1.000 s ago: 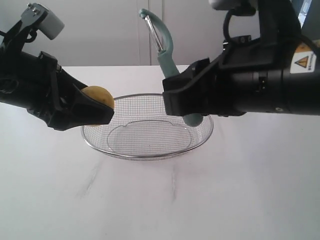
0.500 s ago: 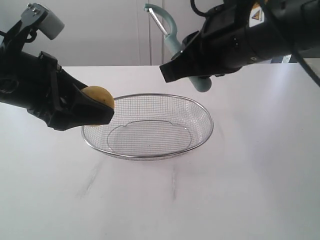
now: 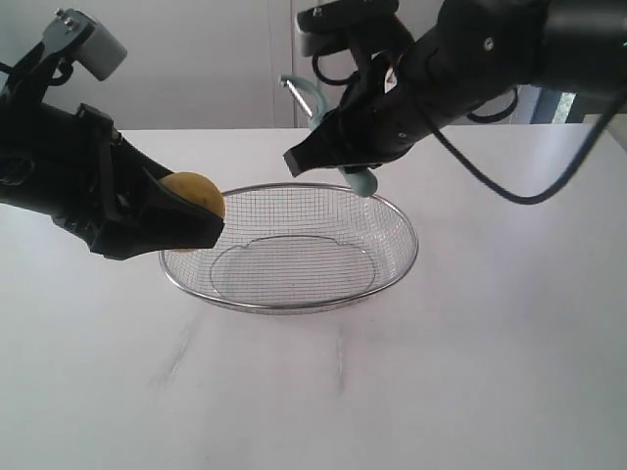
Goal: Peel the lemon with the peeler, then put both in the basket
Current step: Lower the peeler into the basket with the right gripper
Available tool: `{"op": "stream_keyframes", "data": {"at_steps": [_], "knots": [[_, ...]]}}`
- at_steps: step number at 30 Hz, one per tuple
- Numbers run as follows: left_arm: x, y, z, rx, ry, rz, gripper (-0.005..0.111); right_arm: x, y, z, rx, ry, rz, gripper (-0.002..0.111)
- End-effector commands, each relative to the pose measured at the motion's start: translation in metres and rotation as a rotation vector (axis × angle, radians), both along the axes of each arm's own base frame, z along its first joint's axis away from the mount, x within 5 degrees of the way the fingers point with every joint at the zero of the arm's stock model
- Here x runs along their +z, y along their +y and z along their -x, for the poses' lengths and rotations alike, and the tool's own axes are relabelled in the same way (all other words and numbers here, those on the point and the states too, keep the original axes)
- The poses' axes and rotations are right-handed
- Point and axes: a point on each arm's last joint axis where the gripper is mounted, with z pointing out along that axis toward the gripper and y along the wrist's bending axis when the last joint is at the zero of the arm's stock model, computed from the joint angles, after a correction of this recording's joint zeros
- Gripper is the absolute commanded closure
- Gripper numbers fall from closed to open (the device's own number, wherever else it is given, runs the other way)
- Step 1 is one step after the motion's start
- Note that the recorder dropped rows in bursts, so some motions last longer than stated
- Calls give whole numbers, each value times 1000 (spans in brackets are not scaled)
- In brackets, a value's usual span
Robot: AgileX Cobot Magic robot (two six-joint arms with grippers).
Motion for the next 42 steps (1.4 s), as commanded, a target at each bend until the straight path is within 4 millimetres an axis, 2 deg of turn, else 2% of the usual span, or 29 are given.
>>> {"op": "stream_keyframes", "data": {"at_steps": [1,13,26,42], "knots": [[1,-1,3,-6,19,22,107,-23,6,-18,-8,4,10,108],[1,-2,4,-11,27,29,107,-91,18,-37,-4,108,77,108],[1,-2,4,-13,28,29,107,-136,22,-46,12,159,128,108],[1,-2,4,-14,30,29,107,-144,14,-49,-31,208,132,108]]}}
